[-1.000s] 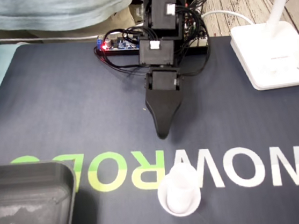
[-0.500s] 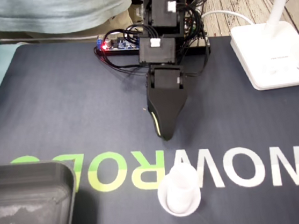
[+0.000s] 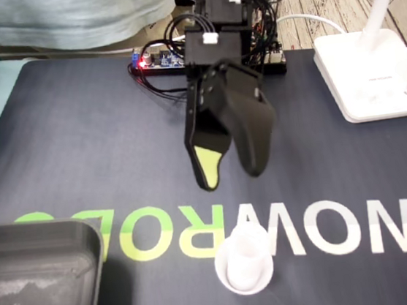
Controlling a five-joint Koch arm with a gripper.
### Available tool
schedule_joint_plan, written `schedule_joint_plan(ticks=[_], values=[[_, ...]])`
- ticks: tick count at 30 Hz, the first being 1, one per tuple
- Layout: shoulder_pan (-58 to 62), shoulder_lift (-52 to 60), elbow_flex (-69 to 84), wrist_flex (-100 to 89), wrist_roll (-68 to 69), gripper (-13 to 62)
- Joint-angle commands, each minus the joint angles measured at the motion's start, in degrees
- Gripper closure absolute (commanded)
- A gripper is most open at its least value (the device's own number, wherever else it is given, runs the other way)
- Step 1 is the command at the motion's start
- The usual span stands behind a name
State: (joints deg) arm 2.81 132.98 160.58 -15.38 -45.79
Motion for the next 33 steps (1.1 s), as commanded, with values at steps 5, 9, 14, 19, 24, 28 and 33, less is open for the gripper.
schedule_joint_plan(ticks=[5,9,14,19,24,28,33], values=[[0.4,0.5,4.1,-19.4,-21.9,16.6],[0.4,-3.5,8.0,-27.6,-29.2,16.5],[0.4,-18.0,8.1,-45.9,-35.1,16.1],[0.0,-38.8,5.7,-71.1,-37.4,15.4],[-0.8,-43.4,4.7,-73.6,-38.3,15.5],[-1.6,-46.3,4.0,-73.5,-39.6,15.7],[-1.8,-49.7,1.7,-73.3,-40.3,15.8]])
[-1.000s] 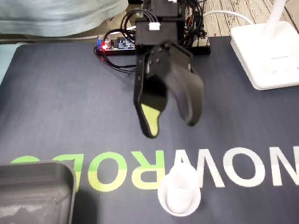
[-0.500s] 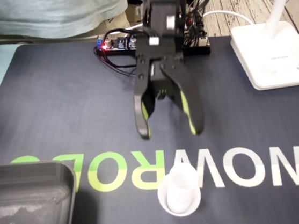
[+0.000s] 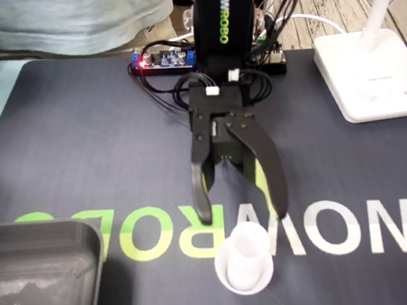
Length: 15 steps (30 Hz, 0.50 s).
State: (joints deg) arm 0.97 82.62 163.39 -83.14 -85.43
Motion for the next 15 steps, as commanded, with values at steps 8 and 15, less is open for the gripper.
schedule_joint_plan(ticks=[8,15], values=[[-0.1,-5.5,-5.9,-5.5,-0.6,17.1],[-1.9,-9.4,-7.6,-5.4,-0.9,17.5]])
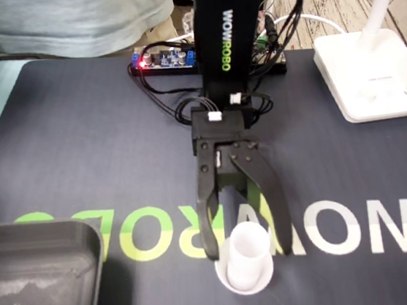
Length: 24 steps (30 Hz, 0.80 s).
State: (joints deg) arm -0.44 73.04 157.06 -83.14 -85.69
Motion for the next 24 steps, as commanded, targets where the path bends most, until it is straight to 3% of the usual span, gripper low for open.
schedule_joint_plan(ticks=[1,15,24], values=[[-1.0,-0.3,-1.7,-5.4,-0.6,17.5],[-1.9,-6.9,-7.6,-4.3,-1.5,19.3],[-1.8,-7.2,-7.6,-2.7,-1.8,25.6]])
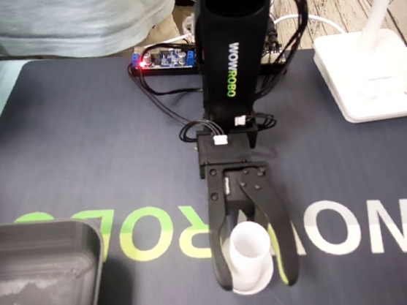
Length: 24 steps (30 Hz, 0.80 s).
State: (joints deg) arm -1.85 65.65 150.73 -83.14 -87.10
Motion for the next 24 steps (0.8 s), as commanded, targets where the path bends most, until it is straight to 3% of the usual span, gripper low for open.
schedule_joint_plan(ticks=[1,6,10,24], values=[[-0.4,0.2,-1.1,-2.7,-0.4,28.2],[-0.5,0.3,-1.1,-2.3,-0.4,29.6],[-0.5,0.2,-1.1,-1.8,0.1,35.9],[-0.9,0.1,-1.3,-1.8,3.3,46.6]])
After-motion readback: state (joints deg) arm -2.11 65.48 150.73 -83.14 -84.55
